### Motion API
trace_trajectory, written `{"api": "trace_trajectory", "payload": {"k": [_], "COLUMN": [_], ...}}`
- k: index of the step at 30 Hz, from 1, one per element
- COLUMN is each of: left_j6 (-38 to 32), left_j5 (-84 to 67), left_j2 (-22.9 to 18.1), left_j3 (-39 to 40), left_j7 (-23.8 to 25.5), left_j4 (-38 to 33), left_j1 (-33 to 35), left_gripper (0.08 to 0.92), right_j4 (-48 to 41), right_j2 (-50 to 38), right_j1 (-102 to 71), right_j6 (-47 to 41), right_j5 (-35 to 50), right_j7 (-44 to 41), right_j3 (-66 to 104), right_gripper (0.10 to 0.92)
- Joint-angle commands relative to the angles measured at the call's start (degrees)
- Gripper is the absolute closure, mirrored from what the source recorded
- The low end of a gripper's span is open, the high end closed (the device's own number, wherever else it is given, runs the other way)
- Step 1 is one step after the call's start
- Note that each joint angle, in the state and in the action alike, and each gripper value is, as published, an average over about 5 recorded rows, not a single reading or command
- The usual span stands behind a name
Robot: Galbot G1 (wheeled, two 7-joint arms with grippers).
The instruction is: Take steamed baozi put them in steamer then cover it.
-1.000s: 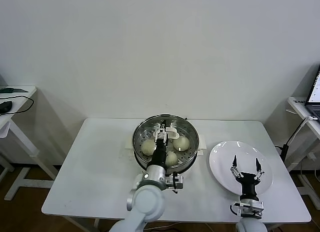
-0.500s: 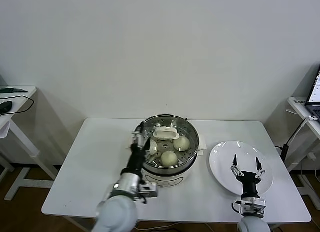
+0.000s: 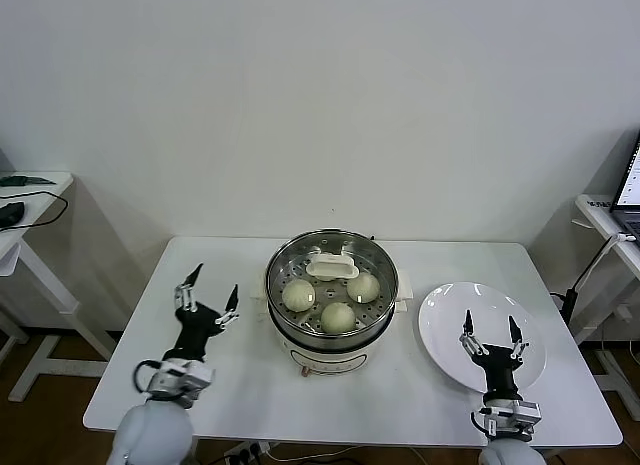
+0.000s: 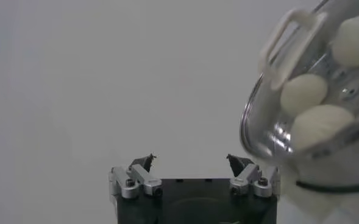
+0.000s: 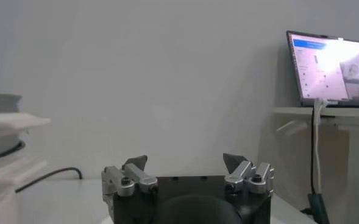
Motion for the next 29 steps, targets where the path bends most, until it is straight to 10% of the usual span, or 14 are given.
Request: {"api": "trace_trajectory", "payload": {"k": [1,29], "left_j6": [-12.7,-13.8], "left_j5": [-30.2,-25.6], "left_j2": [-0.7,0.6], "left_j3": [-11.0,-7.7], "left_j7": [4.9,6.4], "left_j4": [8.6,7.1], "left_j1": [3.7,6.1], "left_gripper": [0.177,0.177], "right_j4": [1.2,-0.3], "right_j2": [-0.4,1.2], "right_j1": [-2.3,-3.0], "right_j6": [0.7,1.4], "right_j5": [2.2,-1.6], "right_j7": [-1.9,-1.9], "right_j3": [-0.7,-1.7], "right_gripper": [0.203,0.203]}}
